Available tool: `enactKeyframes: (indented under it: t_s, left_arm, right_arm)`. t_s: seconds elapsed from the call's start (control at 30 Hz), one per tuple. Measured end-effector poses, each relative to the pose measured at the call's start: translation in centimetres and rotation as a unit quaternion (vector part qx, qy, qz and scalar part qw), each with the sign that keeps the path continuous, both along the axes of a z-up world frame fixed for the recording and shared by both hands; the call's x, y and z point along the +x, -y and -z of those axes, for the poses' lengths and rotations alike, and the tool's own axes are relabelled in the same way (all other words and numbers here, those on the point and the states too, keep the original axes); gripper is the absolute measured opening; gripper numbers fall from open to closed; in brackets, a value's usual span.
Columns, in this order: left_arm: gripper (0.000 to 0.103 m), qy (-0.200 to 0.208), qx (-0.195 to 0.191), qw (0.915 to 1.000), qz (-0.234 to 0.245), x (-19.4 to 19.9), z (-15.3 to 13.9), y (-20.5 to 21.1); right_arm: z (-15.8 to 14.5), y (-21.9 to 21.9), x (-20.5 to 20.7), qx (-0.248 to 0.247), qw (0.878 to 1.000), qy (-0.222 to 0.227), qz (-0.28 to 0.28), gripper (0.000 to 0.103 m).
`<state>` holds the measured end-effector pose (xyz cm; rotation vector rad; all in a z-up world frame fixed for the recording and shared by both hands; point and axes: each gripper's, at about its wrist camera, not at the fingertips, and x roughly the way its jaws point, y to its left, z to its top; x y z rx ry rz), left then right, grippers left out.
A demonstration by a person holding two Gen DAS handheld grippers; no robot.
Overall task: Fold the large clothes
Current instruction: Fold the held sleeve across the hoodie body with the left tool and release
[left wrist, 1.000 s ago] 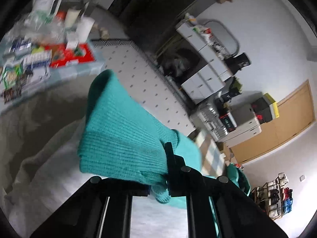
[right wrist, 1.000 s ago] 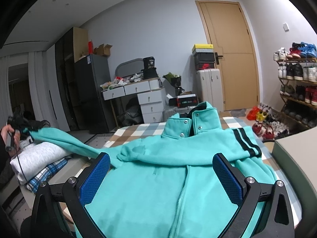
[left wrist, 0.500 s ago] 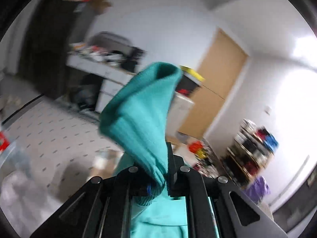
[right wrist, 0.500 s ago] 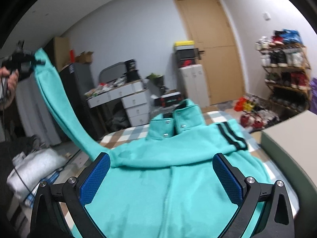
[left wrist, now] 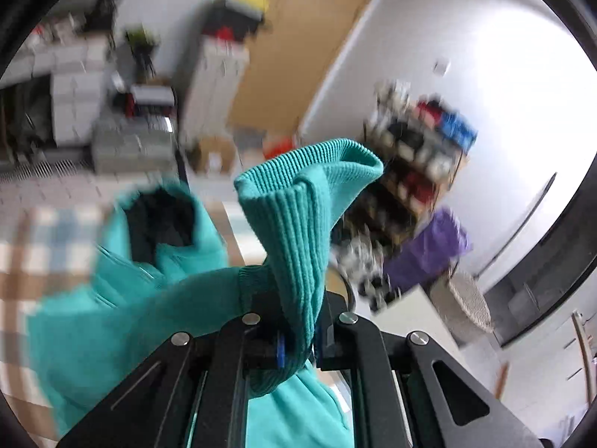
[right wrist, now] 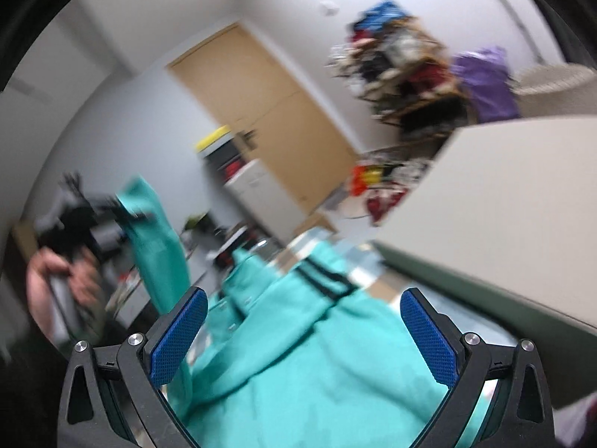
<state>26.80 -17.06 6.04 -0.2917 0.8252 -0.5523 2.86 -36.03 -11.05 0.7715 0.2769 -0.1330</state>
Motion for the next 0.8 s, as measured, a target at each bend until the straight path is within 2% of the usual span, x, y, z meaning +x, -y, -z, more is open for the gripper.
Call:
enactKeyframes:
  t_s: [0.1,0.2,0.3,0.33,0.37,0.4,0.43,0.47,0.53,0.63,0.67,0.73,0.8]
  left_arm:
    - [0.005,-0.032,0.021,0.9991,0.019,1.4,4.9,3.3]
    - [0.005,-0.091,0.033,0.9940,0.051,2.5,10.5,6.3]
    - [0.009,-0.132,0.053,0.9871,0.074,2.4,13.7,7.5]
    - [0.012,-0.141,0.060,0.9848,0.082,2.3,13.1,7.8]
    - [0.022,-0.146,0.070,0.9822,0.094,1.9,13.0,7.9]
    - [0.039,-0.146,0.075,0.9811,0.102,1.4,12.3,7.8]
    - [0.050,-0.146,0.068,0.9806,0.111,1.2,11.4,7.3]
    - [0.065,-0.147,0.054,0.9800,0.123,0.7,10.7,7.0]
    - [0.070,-0.133,0.026,0.9816,0.135,-0.4,8.7,5.4]
    - [0.072,-0.098,0.014,0.9861,0.133,-2.4,5.4,1.1]
    - [0.072,-0.078,0.028,0.9884,0.127,-3.2,4.4,-0.8]
    - [0.072,-0.055,0.062,0.9924,0.091,-3.8,4.6,-4.6]
    - [0.073,-0.064,0.097,0.9920,0.050,-4.0,5.8,-8.1]
  right_arm:
    - [0.4,1.9,-0.1,0.025,0.999,-0.006,0.029,0.103]
    - [0.2,3.0,-0.7,0.029,0.998,0.006,0.056,0.103]
    - [-0.3,3.1,-0.9,0.020,0.997,0.018,0.070,0.103]
    - [-0.4,3.1,-0.7,0.015,0.997,0.017,0.071,0.103]
    - [-0.6,3.0,-0.5,0.008,0.997,0.015,0.070,0.103]
    - [-0.5,2.9,-0.3,0.005,0.998,0.013,0.066,0.103]
    - [-0.5,2.8,-0.2,0.003,0.998,0.009,0.061,0.103]
    - [-0.4,2.6,0.1,0.002,0.998,0.006,0.058,0.103]
    - [-0.3,2.4,0.3,-0.001,0.999,0.002,0.052,0.103]
    - [-0.3,2.0,0.5,-0.007,0.999,-0.005,0.045,0.103]
    - [-0.3,1.8,0.5,-0.007,0.999,-0.006,0.044,0.103]
    - [-0.3,1.5,0.6,-0.008,0.999,-0.009,0.041,0.103]
    - [-0.3,1.2,0.7,-0.008,0.999,-0.010,0.036,0.103]
